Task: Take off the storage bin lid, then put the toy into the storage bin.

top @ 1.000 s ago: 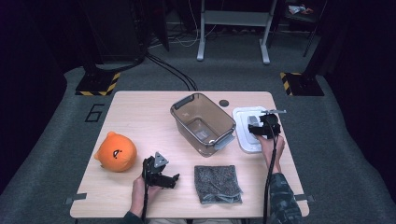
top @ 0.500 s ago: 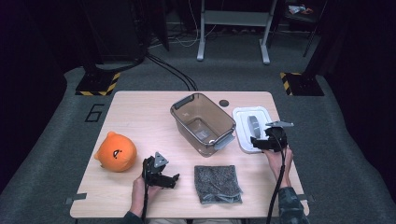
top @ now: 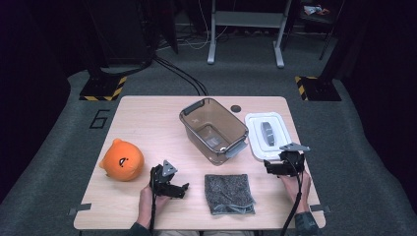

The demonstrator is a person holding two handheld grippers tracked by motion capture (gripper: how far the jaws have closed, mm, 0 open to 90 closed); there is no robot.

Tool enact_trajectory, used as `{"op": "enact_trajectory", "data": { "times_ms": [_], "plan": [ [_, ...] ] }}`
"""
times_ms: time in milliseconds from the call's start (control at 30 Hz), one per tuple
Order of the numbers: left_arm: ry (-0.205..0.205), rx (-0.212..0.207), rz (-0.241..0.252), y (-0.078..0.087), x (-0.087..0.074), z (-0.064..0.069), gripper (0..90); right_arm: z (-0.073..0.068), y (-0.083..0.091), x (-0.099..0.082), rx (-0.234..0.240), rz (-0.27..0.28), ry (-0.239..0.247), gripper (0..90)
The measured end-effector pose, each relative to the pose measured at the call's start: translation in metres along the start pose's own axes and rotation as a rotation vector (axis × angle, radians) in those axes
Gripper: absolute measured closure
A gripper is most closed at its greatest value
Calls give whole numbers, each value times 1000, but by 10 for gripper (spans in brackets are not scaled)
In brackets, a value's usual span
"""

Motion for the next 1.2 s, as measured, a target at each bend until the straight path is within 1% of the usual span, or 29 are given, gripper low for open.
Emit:
{"op": "enact_trajectory", "data": {
  "times_ms": [67,133,167,200,267,300,367,400,500,567,600,700,733,800,833,867,900,933,967,1000,1033,1067,1100,1133,1167,1200],
  "plan": [
    [-2,-3,-2,0,0,0,3,-1,0,-6,-7,-1,9,31],
    [0,0,0,0,0,0,3,-1,-1,-13,-9,0,1,31],
    [1,0,0,0,0,0,3,0,-2,-20,-14,-4,4,31],
    [0,0,0,0,0,0,3,0,-2,-20,-14,-4,4,31],
    [1,0,0,0,0,0,3,1,-3,-29,-24,-7,5,25],
    [1,-1,-1,0,0,0,3,1,-3,-29,-24,-7,5,25],
    [0,0,0,0,0,0,3,2,-3,-33,-23,-9,-3,19],
    [-2,-1,-2,0,0,0,2,2,-3,-38,-27,-8,2,14],
    [0,-2,-1,0,0,0,2,2,-3,-42,-30,-10,-5,11],
    [-1,1,-1,0,0,0,2,3,-4,-46,-35,-19,12,8],
    [-2,3,-1,0,0,-1,2,3,-5,-48,-45,-22,7,6],
    [7,9,-1,0,0,-1,0,4,-6,-53,-57,-34,20,0],
    [7,13,0,0,0,-1,0,3,-6,-53,-48,-29,15,0],
    [6,22,1,1,0,-1,0,4,-6,-53,-55,-30,18,0],
    [6,22,0,1,0,-1,0,4,-6,-53,-50,-30,17,0],
    [3,25,1,1,0,-1,0,4,-6,-54,-41,-27,7,0],
    [3,24,1,1,0,-1,0,5,-6,-55,-34,-31,8,0],
    [1,25,1,1,0,-1,0,5,-7,-55,-29,-22,2,0],
    [-6,31,1,1,0,-2,0,5,-7,-55,-24,-22,-7,0],
    [-3,41,8,1,0,-1,0,6,-7,-54,-15,-24,-9,0],
    [-4,41,8,2,0,-1,0,7,-8,-54,-7,-27,-19,0],
    [-9,36,3,3,0,-1,0,8,-9,-55,12,-36,-27,0],
    [10,42,19,7,1,-2,0,8,-9,-54,12,-36,-27,0],
    [10,42,19,7,1,-2,0,7,-9,-54,13,-34,-25,0],
    [22,46,37,9,2,-3,0,7,-9,-54,13,-34,-25,0],
    [28,35,39,14,4,-5,0,6,-9,-54,18,-38,-15,0]
  ]
}}
Point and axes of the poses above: each handheld gripper's, and its own axes: y roughly backward along the jaws, x roughly out of its top, z roughly to its right, the point moved 6 cm from there along -y, roughly forward along the jaws, and after that the axes turned 9 degrees about x, right-handed, at the moved point
